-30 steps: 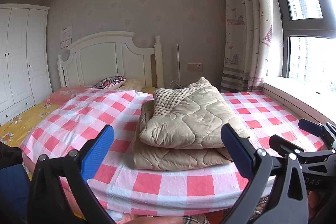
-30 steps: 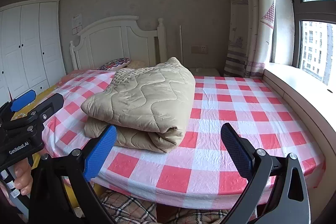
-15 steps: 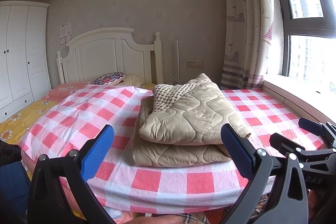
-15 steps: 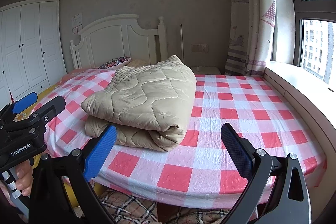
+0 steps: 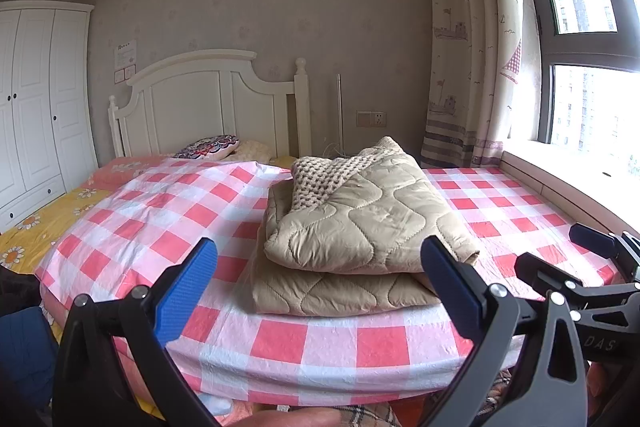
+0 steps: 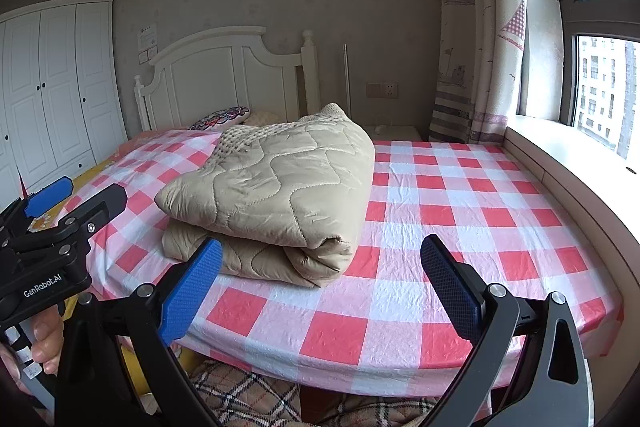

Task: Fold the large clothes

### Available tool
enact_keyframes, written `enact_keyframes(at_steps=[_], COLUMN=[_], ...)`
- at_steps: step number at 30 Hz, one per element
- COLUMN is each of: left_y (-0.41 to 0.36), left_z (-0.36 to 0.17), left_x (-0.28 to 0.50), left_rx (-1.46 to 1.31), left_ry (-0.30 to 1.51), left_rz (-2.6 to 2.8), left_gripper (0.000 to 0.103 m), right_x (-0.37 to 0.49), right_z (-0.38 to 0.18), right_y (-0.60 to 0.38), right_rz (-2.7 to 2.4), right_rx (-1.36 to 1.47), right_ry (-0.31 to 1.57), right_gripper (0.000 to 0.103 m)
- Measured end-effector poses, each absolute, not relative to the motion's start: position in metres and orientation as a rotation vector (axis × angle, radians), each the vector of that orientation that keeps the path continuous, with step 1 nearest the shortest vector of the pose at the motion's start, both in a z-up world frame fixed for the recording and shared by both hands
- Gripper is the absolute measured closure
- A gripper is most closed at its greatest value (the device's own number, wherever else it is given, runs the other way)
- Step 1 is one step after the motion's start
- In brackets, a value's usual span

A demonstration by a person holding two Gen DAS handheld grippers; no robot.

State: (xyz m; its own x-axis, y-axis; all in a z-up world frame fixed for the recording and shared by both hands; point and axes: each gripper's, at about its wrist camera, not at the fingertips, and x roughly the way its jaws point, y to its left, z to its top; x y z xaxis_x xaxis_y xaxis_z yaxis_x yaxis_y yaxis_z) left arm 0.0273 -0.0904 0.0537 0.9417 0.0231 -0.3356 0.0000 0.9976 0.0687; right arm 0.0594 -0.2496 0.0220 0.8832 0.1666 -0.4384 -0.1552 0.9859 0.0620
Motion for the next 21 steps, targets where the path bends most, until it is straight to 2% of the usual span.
enact_keyframes(at_steps=[17, 21], left_y=[-0.098, -0.092], left_z=[0.043, 0.033], left_x=[0.036, 0.076], left_rx=[0.090, 0.117], left_ry=[0.333, 0.443], left_rz=[-0.001, -0.071], left_gripper=[0.002, 0.002], right_x=[0.076, 0.098], right_z=[0.004, -0.003], right_y=[-0.246, -0.254], right_rz=[0.168, 0.192], right_rx=[0.026, 0.052], right_ry=[0.524, 0.568], right_gripper=[0.007, 0.007])
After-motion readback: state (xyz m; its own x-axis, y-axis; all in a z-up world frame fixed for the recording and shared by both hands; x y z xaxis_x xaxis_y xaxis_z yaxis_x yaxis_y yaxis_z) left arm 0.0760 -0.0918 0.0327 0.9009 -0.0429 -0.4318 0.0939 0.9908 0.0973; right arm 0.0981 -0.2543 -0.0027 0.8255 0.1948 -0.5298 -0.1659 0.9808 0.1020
